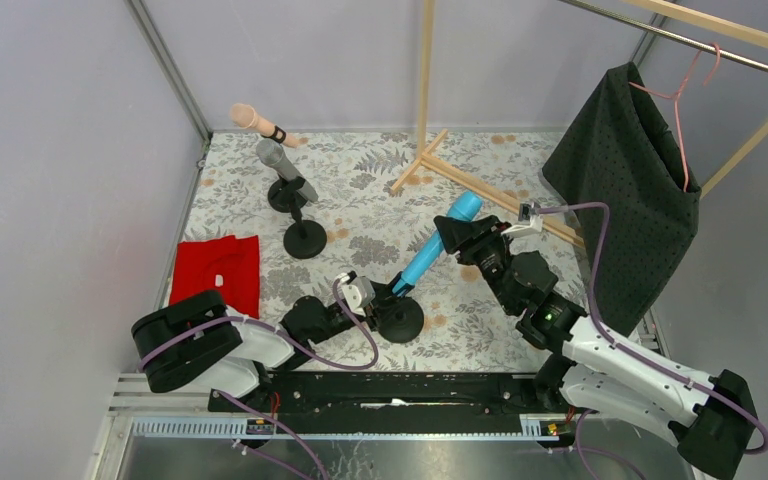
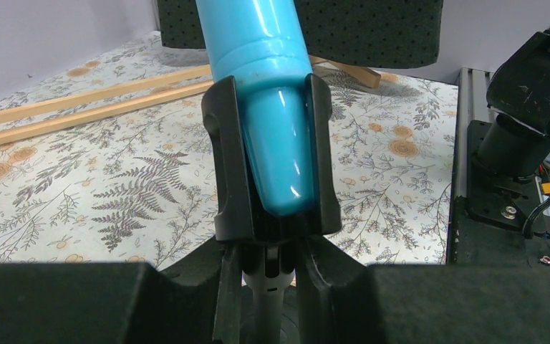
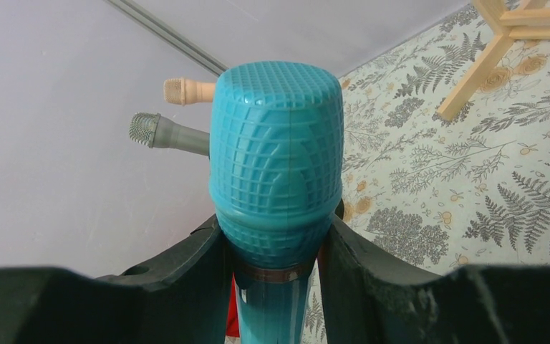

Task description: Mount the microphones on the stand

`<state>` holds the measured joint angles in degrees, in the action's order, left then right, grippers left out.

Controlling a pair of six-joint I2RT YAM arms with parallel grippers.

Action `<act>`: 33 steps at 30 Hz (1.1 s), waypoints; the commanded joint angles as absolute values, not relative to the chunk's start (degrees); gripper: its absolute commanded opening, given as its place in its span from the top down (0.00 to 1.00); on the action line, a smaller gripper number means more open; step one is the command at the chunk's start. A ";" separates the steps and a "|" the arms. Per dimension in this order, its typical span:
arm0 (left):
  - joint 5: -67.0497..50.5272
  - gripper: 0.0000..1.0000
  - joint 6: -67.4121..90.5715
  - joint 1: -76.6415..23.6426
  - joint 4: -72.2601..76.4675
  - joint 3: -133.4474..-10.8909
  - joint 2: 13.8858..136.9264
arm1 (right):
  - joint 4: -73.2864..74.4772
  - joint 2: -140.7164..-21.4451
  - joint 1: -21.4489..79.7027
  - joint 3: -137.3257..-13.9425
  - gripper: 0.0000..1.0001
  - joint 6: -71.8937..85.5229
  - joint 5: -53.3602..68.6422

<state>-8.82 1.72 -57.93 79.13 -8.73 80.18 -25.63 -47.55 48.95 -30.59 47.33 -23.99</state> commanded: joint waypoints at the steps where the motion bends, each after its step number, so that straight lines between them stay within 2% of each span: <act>1: -8.88 1.00 1.64 -58.10 77.31 -10.82 80.47 | -23.46 -48.97 51.30 -27.76 1.00 44.12 -14.34; 11: -5.74 1.00 4.18 -57.32 76.45 -11.34 81.07 | -25.58 -49.58 57.75 -24.69 1.00 37.71 -15.72; 20: -4.76 1.00 5.05 -56.91 76.51 -11.34 81.03 | -26.86 -50.83 63.98 -22.43 1.00 37.66 -23.33; 28: -4.69 1.00 5.05 -56.91 78.60 -10.15 80.70 | -27.92 -52.62 65.91 -21.18 1.00 39.29 -25.04; 30: -5.24 0.89 5.01 -56.87 77.86 -9.86 79.73 | -27.86 -51.86 65.98 -21.43 1.00 38.00 -26.62; 33: -6.59 0.51 4.71 -56.88 75.29 -9.85 77.82 | -27.39 -49.59 65.97 -22.12 1.00 34.96 -29.11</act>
